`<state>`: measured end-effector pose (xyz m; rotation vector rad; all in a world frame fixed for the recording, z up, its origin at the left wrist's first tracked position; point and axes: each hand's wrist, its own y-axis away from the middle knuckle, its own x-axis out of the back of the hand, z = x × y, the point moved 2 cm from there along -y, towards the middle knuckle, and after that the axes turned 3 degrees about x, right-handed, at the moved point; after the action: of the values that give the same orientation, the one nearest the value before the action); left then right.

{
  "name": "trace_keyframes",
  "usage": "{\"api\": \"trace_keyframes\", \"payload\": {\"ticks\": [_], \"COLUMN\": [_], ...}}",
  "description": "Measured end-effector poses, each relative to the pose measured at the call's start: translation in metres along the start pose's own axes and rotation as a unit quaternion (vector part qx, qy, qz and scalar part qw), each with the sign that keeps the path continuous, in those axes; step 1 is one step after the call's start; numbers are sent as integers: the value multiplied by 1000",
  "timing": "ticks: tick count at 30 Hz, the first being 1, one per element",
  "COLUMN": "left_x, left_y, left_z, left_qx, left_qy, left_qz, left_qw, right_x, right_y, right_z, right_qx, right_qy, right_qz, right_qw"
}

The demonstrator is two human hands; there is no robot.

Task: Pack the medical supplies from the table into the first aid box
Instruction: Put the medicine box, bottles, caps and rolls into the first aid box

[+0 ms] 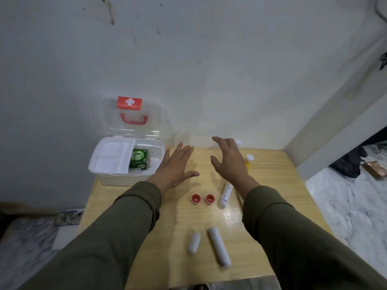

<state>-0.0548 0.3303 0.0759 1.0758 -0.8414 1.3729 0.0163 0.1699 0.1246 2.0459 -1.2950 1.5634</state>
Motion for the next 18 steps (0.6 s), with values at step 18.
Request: {"api": "trace_keyframes", "payload": {"ticks": [18], "left_x": [-39], "left_y": [-116], "left_z": [119], "left_qx": [-39], "left_qy": [178], "left_qz": [112], "left_qw": [977], "right_x": [21], "right_y": [29], "right_z": [149], "right_qx": [-31], "right_qy": [-49], "right_qz": [-17], "right_qw": [998]}}
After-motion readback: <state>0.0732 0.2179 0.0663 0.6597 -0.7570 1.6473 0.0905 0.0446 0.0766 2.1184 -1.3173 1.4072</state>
